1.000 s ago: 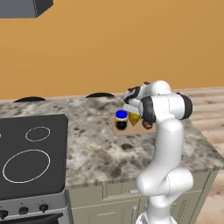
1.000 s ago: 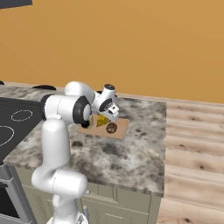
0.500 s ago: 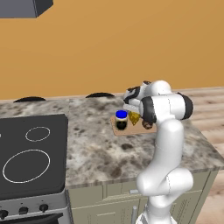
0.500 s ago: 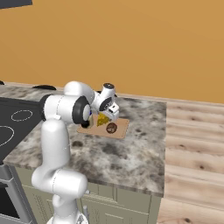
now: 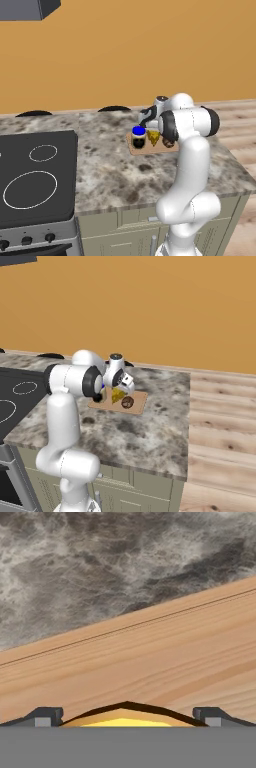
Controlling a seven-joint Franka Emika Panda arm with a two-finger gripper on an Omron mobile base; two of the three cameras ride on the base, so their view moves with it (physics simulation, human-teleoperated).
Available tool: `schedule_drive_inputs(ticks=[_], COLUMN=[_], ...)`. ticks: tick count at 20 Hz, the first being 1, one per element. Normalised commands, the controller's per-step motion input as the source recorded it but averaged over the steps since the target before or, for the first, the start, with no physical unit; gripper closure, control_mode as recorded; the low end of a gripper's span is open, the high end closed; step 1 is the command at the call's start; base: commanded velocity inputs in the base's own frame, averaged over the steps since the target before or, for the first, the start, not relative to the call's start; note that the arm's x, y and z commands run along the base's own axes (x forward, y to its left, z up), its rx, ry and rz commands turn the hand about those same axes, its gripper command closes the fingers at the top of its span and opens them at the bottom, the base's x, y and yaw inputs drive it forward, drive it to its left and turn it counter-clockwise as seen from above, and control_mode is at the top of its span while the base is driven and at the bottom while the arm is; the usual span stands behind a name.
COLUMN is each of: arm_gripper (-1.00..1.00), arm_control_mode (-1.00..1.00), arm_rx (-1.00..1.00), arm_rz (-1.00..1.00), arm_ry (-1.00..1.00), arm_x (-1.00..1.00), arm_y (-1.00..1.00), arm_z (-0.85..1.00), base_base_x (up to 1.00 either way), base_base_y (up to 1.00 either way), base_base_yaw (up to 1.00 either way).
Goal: Retrieve the reheated potato from the microwave, then place the potato, cheese, and condiment on the cutting board.
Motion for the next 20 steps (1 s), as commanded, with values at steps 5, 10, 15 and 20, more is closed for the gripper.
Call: schedule_drive_inputs(ticks=[5,10,15,20], arm_gripper=[-1.00,-1.00,-1.00,-1.00], arm_control_mode=[-1.00,-1.00,-1.00,-1.00], arm_rx=[0.00,0.00,0.00,0.00], arm_rz=[0.00,0.00,0.00,0.00], arm_ry=[0.00,0.00,0.00,-0.08], arm_x=[0.09,0.15,0.24,0.13], arm_y=[0.00,0.00,0.00,0.00], arm_z=[-0.13,-0.07,-0.06,-0.32], base_base_x=[0.00,0.00,0.00,0.00], base_base_y=[0.00,0.00,0.00,0.00], base_base_yaw=[0.00,0.00,0.00,0.00])
